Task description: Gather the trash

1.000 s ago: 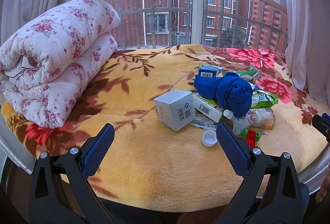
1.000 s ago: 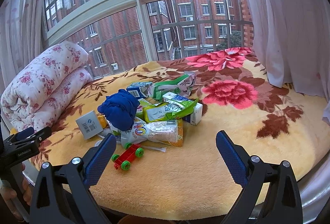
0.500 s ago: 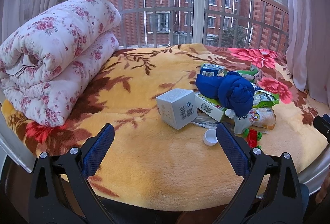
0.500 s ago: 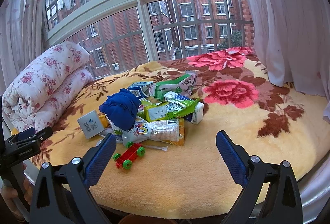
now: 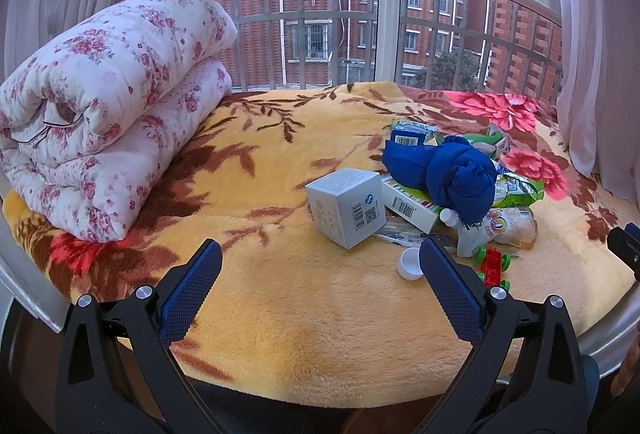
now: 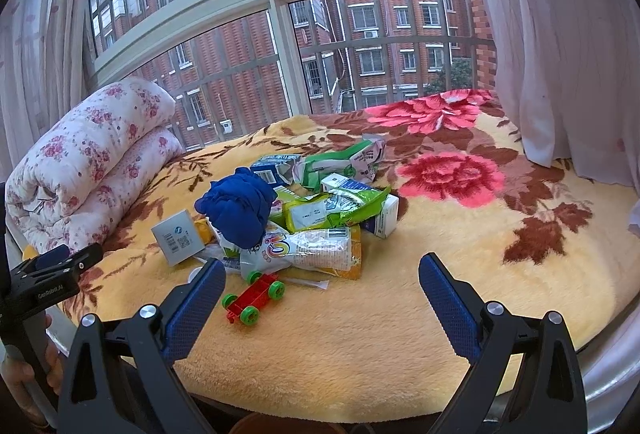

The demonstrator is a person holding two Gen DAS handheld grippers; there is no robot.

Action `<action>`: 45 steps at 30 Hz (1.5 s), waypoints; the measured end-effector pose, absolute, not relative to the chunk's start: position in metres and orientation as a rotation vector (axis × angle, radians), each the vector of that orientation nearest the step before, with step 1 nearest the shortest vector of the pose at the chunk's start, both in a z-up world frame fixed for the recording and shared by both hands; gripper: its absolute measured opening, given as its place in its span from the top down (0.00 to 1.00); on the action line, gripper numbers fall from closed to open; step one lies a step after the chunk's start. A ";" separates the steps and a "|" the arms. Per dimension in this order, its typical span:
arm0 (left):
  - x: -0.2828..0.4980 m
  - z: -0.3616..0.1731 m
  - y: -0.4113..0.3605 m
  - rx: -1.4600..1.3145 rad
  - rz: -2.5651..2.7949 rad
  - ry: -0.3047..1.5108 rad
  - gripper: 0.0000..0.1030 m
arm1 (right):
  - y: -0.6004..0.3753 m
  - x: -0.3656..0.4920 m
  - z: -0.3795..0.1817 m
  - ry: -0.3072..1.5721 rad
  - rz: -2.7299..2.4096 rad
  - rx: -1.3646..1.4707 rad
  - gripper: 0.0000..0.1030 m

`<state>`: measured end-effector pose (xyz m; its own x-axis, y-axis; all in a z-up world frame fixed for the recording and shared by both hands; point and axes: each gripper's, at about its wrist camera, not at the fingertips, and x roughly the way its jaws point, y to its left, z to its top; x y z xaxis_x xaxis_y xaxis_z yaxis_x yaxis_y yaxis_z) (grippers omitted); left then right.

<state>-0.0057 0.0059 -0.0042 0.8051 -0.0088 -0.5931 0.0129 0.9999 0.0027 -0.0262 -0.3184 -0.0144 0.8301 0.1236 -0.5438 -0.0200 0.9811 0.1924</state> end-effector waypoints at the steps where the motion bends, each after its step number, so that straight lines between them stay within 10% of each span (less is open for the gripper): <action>1: -0.005 -0.004 0.006 0.006 -0.013 0.634 0.06 | -0.318 -0.026 -0.015 0.588 0.077 0.183 0.07; 32: -0.007 -0.009 0.057 -0.046 0.075 0.668 0.06 | -0.200 0.141 -0.043 0.858 0.270 -0.036 0.08; 38: -0.008 -0.008 0.070 -0.071 0.091 0.669 0.06 | -0.195 0.157 -0.051 0.910 0.228 -0.068 0.46; 45: -0.006 -0.011 0.069 -0.068 0.076 0.678 0.06 | -0.206 0.138 -0.025 0.829 0.246 -0.021 0.58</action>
<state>-0.0064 0.0688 -0.0112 0.7761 0.0481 -0.6288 -0.0927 0.9950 -0.0384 0.1380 -0.2061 -0.0245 0.6486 0.2078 -0.7322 -0.2245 0.9715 0.0768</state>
